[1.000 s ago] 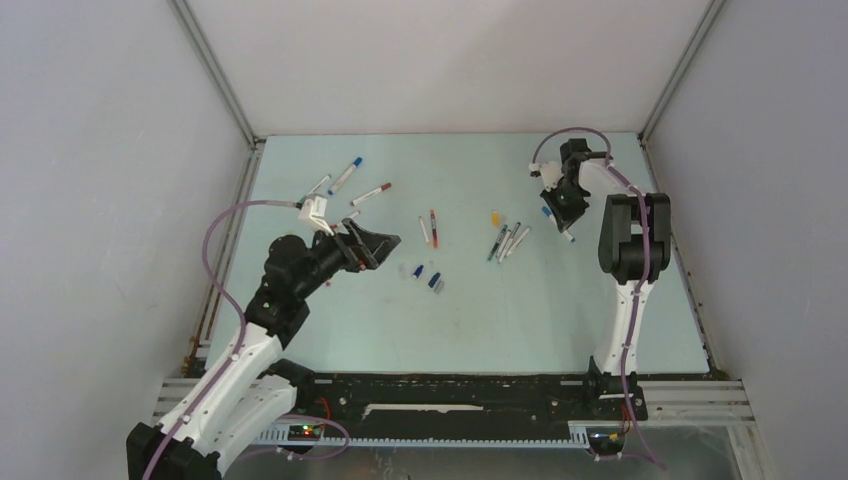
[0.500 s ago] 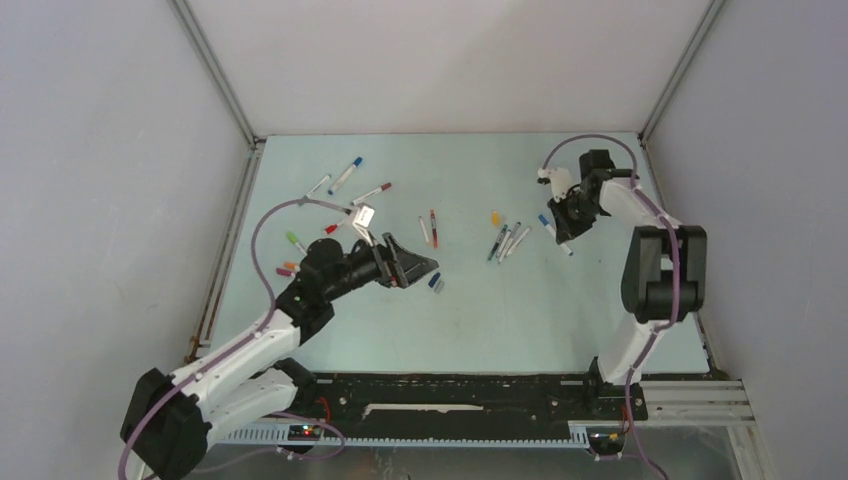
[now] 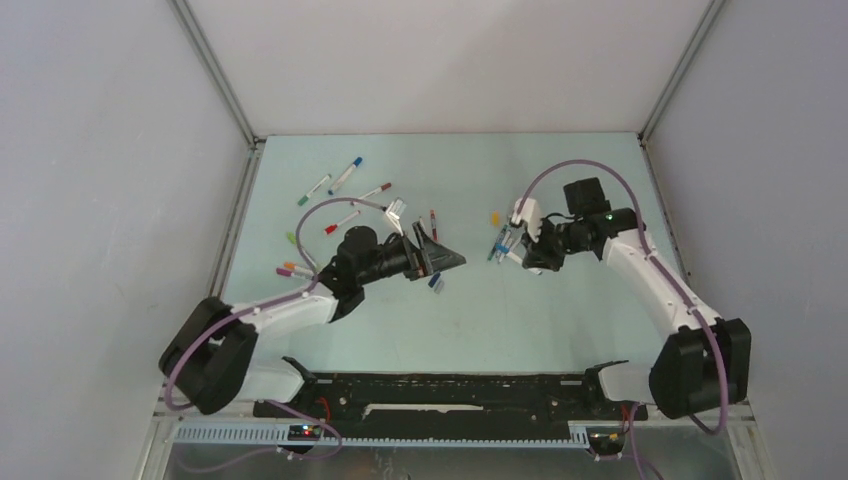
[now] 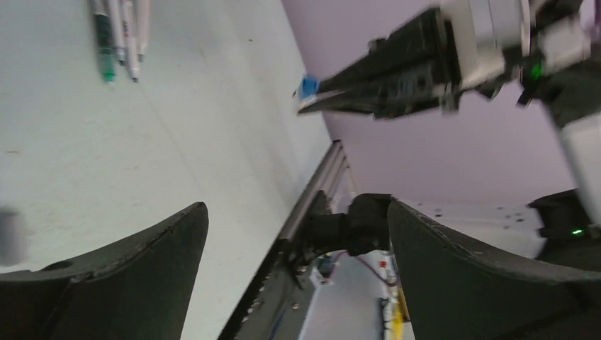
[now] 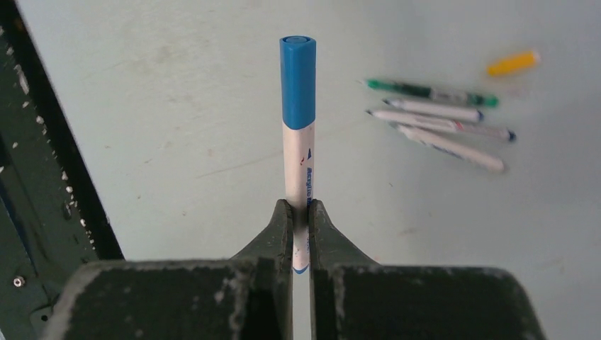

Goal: Open the pen caps
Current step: Pick up the pen from the center of the board.

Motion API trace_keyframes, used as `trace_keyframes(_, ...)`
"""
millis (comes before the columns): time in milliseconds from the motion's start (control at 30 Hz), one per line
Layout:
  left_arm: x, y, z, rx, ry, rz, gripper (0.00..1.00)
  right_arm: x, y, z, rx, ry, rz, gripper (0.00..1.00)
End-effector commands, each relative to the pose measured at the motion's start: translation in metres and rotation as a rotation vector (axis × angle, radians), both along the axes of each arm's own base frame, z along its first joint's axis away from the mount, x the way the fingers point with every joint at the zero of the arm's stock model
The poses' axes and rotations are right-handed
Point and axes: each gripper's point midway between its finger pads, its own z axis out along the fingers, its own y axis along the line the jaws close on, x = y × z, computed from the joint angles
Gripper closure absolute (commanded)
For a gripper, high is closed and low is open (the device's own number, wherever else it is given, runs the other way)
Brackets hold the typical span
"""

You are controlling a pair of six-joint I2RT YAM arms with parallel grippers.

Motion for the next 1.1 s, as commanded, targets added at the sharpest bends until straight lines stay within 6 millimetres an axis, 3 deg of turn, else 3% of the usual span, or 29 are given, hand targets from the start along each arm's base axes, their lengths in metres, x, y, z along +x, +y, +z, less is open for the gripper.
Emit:
trace_keyframes(0, -0.002, -0.023, 0.052, -0.222, 0.052, -0.093, 0.02, -0.012, 0.025, 0.002, -0.048, -0.174, 0.173, 1.00)
trace_keyframes(200, -0.002, -0.035, 0.035, -0.257, 0.196, -0.138, 0.02, -0.021, 0.045, -0.007, -0.119, -0.271, 0.250, 1.00)
trace_keyframes(500, -0.014, -0.055, -0.002, -0.151, 0.304, -0.222, 0.12, -0.028, 0.064, -0.010, -0.167, -0.356, 0.305, 1.00)
trace_keyframes(767, -0.018, -0.061, -0.025, -0.009, 0.330, -0.249, 0.24, -0.031, 0.070, -0.017, -0.220, -0.393, 0.333, 1.00)
trace_keyframes(900, -0.021, -0.060, -0.038, 0.084, 0.338, -0.258, 0.26, -0.032, 0.072, -0.017, -0.225, -0.403, 0.339, 1.00)
trace_keyframes(1067, -0.024, -0.062, -0.043, 0.120, 0.341, -0.270, 0.33, -0.034, 0.075, -0.018, -0.227, -0.406, 0.344, 1.00)
